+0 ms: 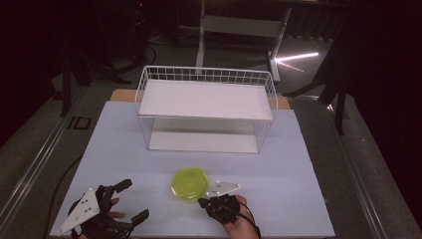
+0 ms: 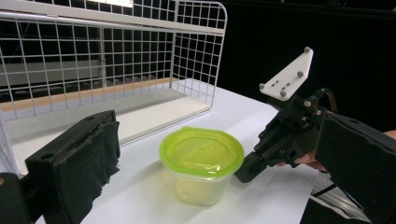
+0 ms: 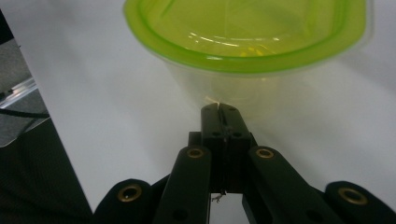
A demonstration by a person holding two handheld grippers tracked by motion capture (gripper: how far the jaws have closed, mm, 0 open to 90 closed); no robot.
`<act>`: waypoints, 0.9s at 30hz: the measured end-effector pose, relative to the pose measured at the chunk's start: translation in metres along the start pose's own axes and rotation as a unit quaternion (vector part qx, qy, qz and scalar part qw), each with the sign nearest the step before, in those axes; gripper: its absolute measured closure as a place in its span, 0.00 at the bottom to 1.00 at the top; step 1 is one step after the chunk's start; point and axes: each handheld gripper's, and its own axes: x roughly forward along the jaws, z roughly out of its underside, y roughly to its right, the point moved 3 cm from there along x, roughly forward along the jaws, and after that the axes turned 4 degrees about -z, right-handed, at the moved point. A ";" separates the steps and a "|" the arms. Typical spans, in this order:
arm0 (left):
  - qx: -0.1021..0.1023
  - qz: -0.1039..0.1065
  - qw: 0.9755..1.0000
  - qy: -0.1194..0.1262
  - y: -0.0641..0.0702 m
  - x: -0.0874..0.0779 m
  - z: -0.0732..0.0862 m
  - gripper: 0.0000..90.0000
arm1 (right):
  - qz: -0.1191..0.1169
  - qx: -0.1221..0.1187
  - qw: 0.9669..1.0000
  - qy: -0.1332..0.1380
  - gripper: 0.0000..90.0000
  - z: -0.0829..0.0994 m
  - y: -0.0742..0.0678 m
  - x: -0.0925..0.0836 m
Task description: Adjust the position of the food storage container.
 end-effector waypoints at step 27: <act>-0.002 0.005 1.000 -0.006 0.000 0.002 0.001 0.01 | 0.005 -0.013 1.000 0.001 1.00 -0.029 -0.008 0.040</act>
